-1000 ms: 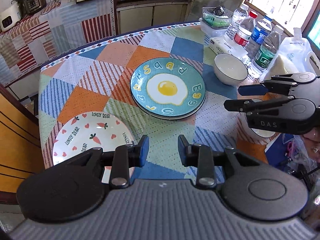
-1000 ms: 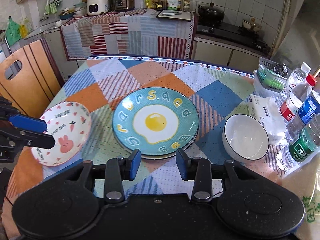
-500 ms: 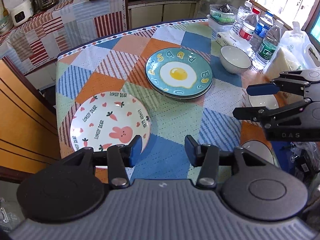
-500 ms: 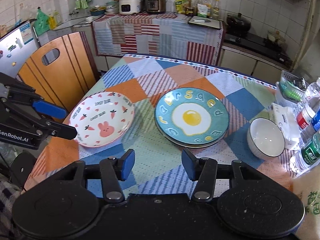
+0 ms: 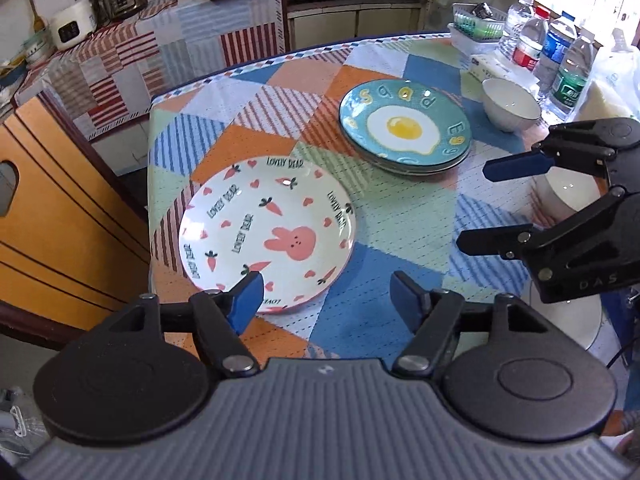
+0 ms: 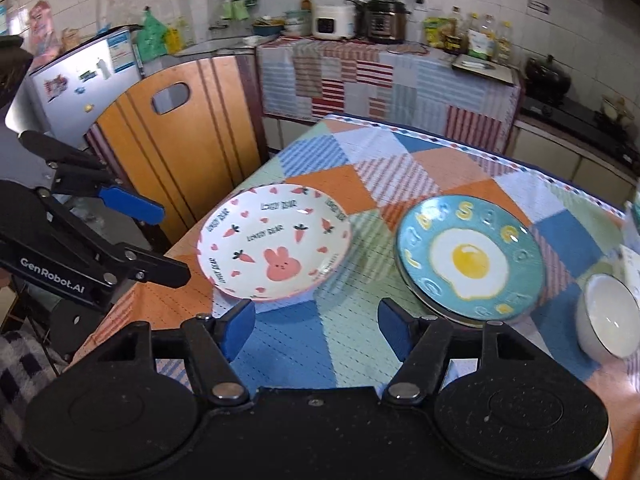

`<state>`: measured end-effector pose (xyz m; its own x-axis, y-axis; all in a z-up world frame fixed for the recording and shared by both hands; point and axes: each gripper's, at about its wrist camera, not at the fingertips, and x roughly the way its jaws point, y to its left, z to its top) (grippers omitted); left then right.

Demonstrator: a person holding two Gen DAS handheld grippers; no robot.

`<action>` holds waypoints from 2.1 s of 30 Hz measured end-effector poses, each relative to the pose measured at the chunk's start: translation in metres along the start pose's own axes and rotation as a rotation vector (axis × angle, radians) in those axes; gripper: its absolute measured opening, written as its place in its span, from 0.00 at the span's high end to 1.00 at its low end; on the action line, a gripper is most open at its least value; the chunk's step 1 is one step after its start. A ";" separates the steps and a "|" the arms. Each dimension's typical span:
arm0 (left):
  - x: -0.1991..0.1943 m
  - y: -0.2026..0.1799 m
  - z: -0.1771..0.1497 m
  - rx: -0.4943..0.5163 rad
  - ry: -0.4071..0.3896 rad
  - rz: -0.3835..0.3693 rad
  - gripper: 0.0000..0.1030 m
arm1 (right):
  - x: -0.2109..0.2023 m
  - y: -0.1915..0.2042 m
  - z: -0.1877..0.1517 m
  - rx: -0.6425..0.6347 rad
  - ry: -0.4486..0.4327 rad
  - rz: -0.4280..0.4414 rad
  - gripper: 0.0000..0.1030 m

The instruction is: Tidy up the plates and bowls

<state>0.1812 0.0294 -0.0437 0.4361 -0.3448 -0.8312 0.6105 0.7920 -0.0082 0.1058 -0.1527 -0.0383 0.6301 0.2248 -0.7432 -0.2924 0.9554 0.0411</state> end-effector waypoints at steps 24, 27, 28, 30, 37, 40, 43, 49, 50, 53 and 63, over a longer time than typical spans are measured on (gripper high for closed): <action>0.109 0.082 -0.028 -0.266 0.025 0.053 0.26 | 0.111 -0.012 0.003 0.058 0.041 0.122 0.30; 0.118 0.087 -0.029 -0.286 0.032 0.099 0.27 | 0.123 -0.016 0.005 0.112 0.044 0.127 0.30; 0.122 0.089 -0.029 -0.292 0.038 0.133 0.29 | 0.128 -0.018 0.006 0.128 0.046 0.128 0.30; 0.129 0.096 -0.029 -0.307 0.045 0.143 0.30 | 0.138 -0.022 0.007 0.155 0.061 0.142 0.30; 0.143 0.114 -0.013 -0.456 0.104 0.107 0.55 | 0.155 -0.044 0.006 0.274 0.024 0.169 0.49; 0.142 0.114 -0.016 -0.478 0.089 0.122 0.58 | 0.167 -0.048 0.004 0.319 0.032 0.162 0.65; 0.139 0.115 -0.023 -0.473 0.054 0.111 0.63 | 0.178 -0.054 0.001 0.374 0.062 0.169 0.78; 0.137 0.127 -0.025 -0.523 0.053 0.072 0.71 | 0.185 -0.070 -0.002 0.474 0.094 0.260 0.82; 0.138 0.127 -0.024 -0.520 0.054 0.073 0.71 | 0.186 -0.071 -0.003 0.481 0.095 0.267 0.82; 0.137 0.126 -0.026 -0.513 0.040 0.073 0.71 | 0.187 -0.070 -0.001 0.472 0.101 0.268 0.82; 0.119 0.101 -0.022 -0.450 0.043 0.126 0.71 | 0.177 -0.067 0.006 0.393 0.105 0.245 0.80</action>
<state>0.2802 0.0795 -0.1562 0.4552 -0.2183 -0.8632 0.2025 0.9695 -0.1383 0.2416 -0.1758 -0.1687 0.4945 0.4516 -0.7426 -0.1165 0.8812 0.4582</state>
